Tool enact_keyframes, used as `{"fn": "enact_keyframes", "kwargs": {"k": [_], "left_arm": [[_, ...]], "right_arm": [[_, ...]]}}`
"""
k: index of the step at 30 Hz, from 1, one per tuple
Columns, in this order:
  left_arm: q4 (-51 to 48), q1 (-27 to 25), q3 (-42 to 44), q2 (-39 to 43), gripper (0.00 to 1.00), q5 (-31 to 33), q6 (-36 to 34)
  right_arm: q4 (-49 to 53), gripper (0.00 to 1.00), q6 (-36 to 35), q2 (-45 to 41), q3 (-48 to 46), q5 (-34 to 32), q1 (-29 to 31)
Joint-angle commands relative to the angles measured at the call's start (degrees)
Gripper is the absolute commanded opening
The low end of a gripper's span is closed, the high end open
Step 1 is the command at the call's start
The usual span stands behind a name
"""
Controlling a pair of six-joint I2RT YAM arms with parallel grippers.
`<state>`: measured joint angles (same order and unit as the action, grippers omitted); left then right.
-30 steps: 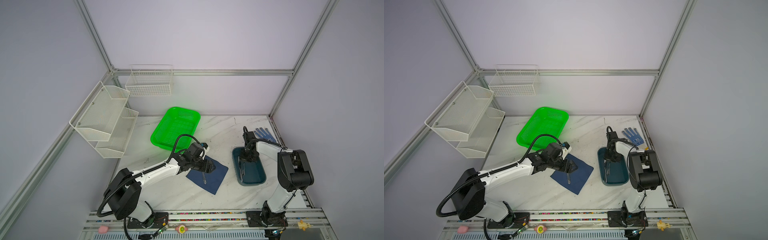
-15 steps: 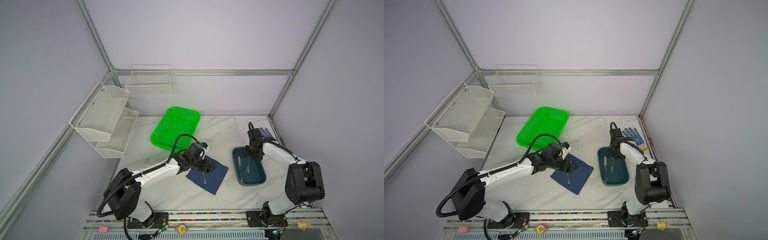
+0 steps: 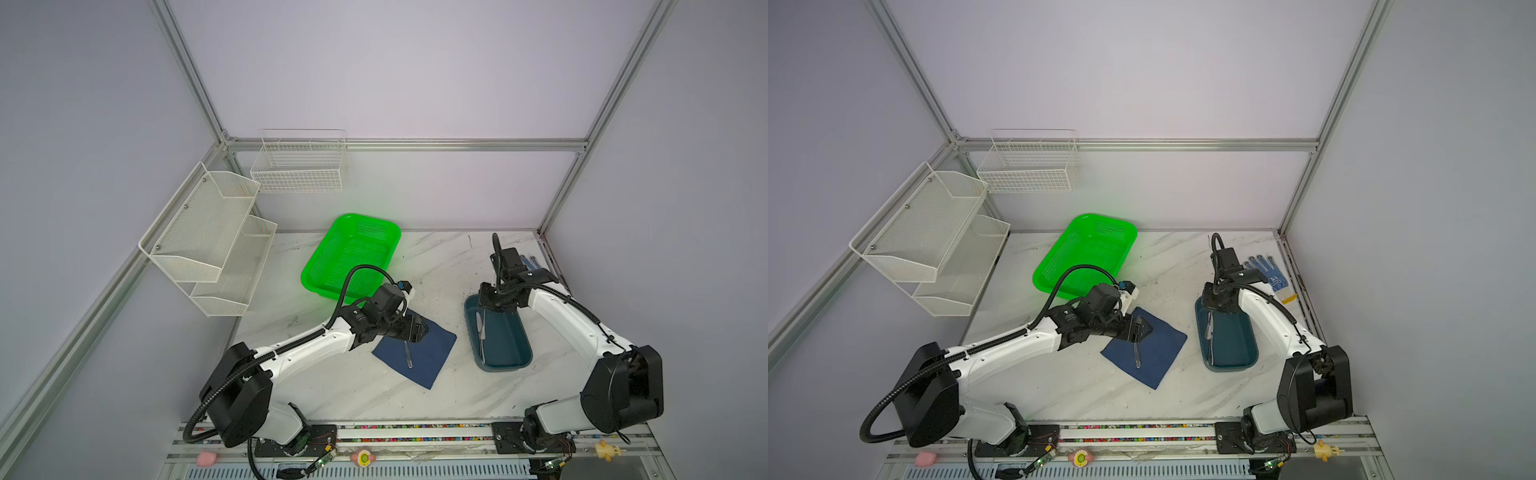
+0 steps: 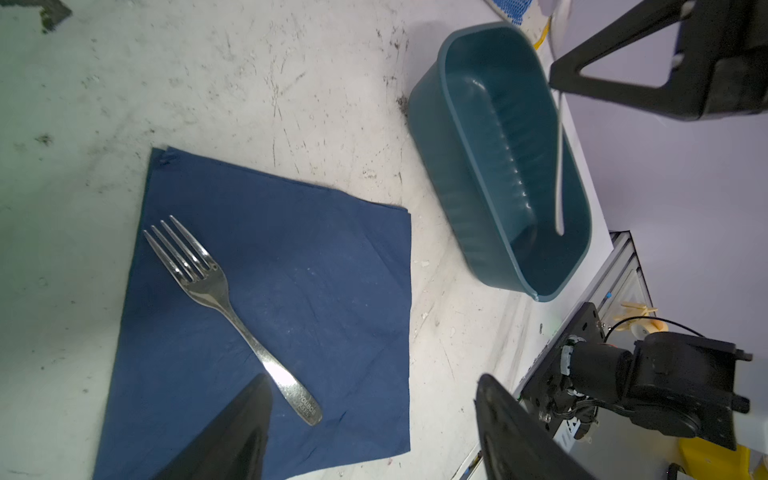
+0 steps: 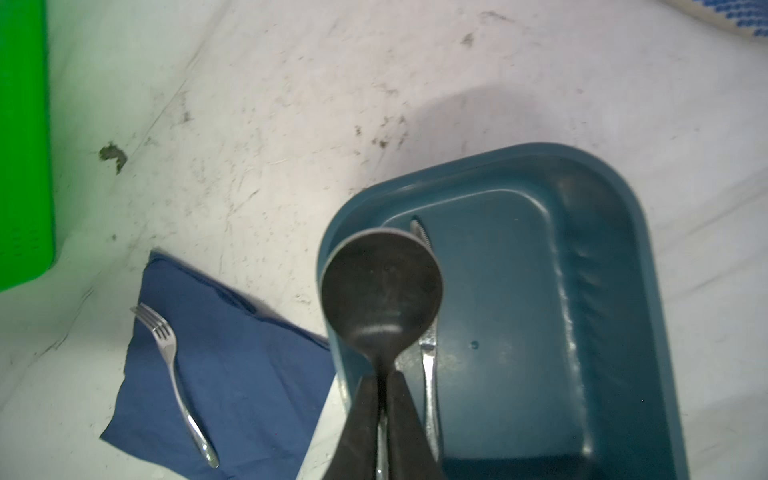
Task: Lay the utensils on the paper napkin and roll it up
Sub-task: 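Carry the spoon over the napkin beside the fork with the right gripper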
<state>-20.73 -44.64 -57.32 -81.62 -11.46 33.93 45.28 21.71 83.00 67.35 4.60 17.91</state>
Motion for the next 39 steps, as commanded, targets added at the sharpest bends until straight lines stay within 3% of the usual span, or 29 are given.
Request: {"fn": "enact_keyframes", "kwargs": {"k": [1, 8, 14, 30, 39], "left_arm": [[1.91, 1.19, 1.81, 4.75, 0.76, 3.26, 1.36], [-2.63, 3.71, 5.37, 10.58, 0.76, 13.46, 6.14], [-3.17, 4.86, 9.11, 16.40, 0.77, 18.14, 6.58], [-4.53, 5.94, 11.20, 20.46, 0.77, 20.95, 7.20], [-4.17, 6.06, 11.66, 20.58, 0.77, 20.79, 6.70]], "right_arm": [[1.22, 0.10, 3.22, 1.90, 1.94, 0.76, 5.72], [-5.32, 0.10, 7.33, 9.60, 3.15, 2.87, 18.80], [-10.63, 0.10, 8.87, 18.20, 4.56, 4.56, 24.89], [-14.31, 0.10, 8.94, 27.52, 8.59, 5.49, 26.65], [-15.50, 0.17, 9.12, 28.91, 8.72, 6.49, 26.65]]}}
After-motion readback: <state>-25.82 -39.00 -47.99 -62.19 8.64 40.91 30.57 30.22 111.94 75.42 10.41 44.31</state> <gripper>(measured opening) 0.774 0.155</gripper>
